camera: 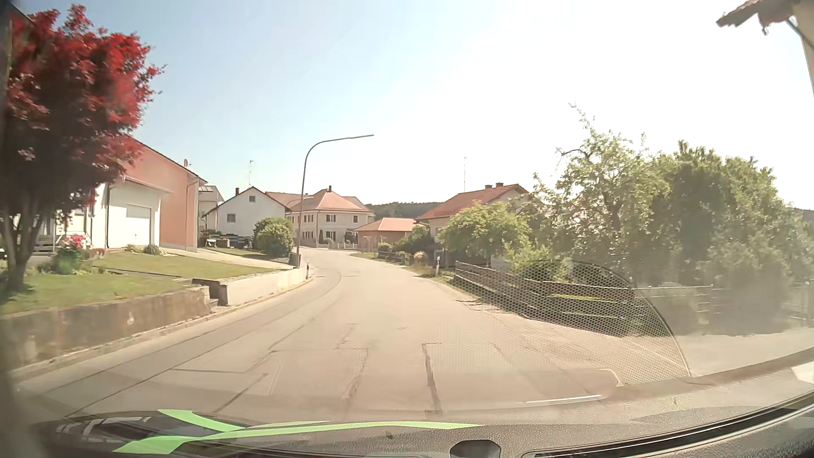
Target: Follow the waypoints while adhering to traffic rules and regulations
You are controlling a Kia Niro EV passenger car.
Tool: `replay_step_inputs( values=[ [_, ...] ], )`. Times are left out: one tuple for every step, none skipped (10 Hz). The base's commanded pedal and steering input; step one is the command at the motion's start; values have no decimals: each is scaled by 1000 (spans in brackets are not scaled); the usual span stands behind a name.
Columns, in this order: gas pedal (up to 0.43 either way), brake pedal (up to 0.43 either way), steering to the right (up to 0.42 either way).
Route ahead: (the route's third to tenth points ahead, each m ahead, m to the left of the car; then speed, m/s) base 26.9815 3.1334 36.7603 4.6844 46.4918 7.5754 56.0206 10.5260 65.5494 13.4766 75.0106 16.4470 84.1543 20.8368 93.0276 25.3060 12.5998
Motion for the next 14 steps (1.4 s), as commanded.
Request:
replay_step_inputs(
  values=[
    [169,0,-37],
    [169,0,-36],
    [169,0,-31],
    [169,0,-28],
    [150,0,-24],
    [150,0,-24],
    [150,0,-24],
    [150,0,-26],
    [150,0,-28],
    [150,0,-33],
    [110,0,-34],
    [110,0,-33],
    [110,0,-33],
    [110,0,-32]
  ],
)
